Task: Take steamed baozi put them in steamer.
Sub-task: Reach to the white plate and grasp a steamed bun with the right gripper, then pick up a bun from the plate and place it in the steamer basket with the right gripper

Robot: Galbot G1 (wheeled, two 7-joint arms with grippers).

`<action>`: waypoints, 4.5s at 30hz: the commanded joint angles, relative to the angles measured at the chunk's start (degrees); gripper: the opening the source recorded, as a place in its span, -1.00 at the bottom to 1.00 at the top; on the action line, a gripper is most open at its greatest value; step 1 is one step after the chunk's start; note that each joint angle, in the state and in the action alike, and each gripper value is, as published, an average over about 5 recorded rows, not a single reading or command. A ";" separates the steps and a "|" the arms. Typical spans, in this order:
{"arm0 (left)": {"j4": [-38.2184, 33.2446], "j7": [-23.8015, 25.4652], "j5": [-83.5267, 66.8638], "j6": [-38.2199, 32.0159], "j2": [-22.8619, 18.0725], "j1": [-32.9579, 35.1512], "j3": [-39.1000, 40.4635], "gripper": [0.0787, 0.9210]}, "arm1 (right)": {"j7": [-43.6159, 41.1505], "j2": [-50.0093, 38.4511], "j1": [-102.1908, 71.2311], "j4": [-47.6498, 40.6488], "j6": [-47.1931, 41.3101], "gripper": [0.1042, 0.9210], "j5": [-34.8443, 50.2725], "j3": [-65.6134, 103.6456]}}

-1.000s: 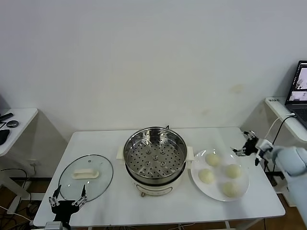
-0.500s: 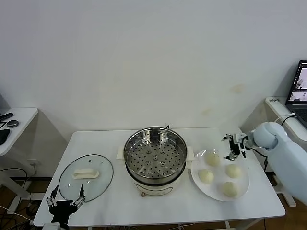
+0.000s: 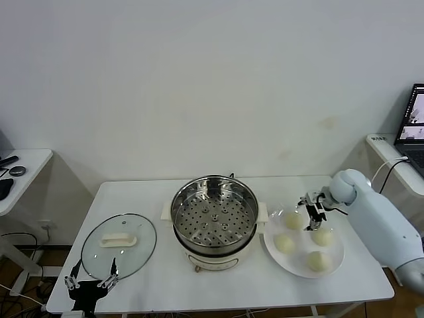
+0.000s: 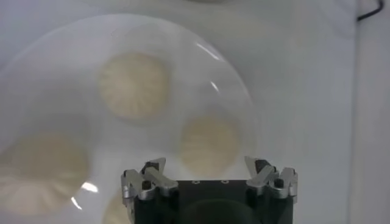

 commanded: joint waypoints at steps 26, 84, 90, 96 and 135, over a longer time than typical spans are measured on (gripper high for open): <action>0.34 -0.02 0.44 -0.17 -0.17 0.49 0.49 0.77 | 3.87 4.24 1.12 -6.15 0.88 0.58 -2.71 -0.33; -3.74 -1.72 1.77 -0.90 -2.84 1.38 0.63 0.77 | -2.66 30.17 35.57 -8.48 44.20 0.20 3.36 -30.38; -3.73 -1.52 0.73 -0.80 -2.94 1.35 0.68 0.77 | -2.65 30.42 33.47 -10.13 44.18 0.20 2.90 -30.64; -3.67 -1.51 0.64 -0.75 -2.50 1.17 0.42 0.77 | -2.53 30.56 31.55 -10.63 44.16 0.20 2.20 -30.52; -2.18 -1.44 0.55 -0.69 -2.32 -0.02 1.00 0.77 | -6.27 18.64 35.67 1.47 19.32 0.76 23.14 -31.87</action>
